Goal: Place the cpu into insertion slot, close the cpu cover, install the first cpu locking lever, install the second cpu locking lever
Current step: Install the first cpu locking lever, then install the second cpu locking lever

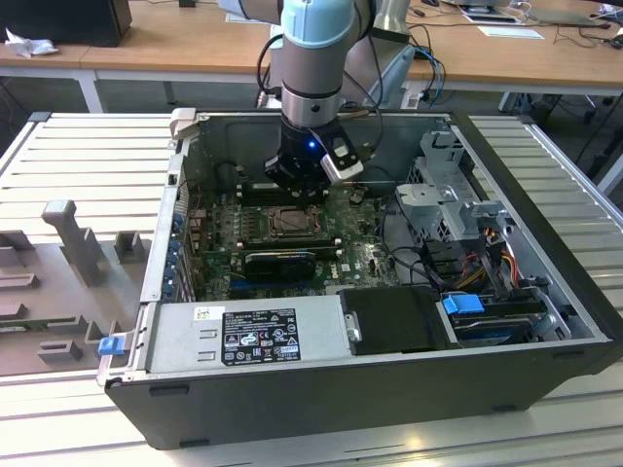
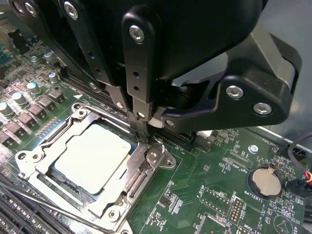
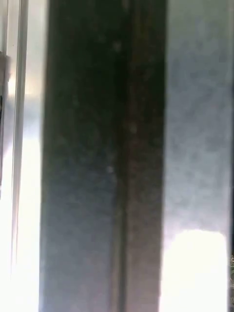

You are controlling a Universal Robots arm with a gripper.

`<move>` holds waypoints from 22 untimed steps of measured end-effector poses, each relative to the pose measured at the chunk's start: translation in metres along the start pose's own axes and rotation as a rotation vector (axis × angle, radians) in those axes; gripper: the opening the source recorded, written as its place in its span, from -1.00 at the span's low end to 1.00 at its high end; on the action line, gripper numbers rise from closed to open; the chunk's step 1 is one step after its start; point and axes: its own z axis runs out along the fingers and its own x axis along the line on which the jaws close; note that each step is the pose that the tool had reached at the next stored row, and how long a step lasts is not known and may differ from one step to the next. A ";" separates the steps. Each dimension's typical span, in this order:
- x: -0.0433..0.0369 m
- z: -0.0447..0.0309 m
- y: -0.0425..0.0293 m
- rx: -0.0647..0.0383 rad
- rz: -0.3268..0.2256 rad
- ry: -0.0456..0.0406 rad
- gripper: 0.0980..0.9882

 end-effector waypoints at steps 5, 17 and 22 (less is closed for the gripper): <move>-0.0003 -0.0188 0.0017 0.007 0.000 0.0002 -0.98; -0.0001 -0.0194 -0.0042 0.011 0.000 0.0004 -0.98; 0.0000 -0.0214 -0.0076 0.011 0.000 0.0004 -0.98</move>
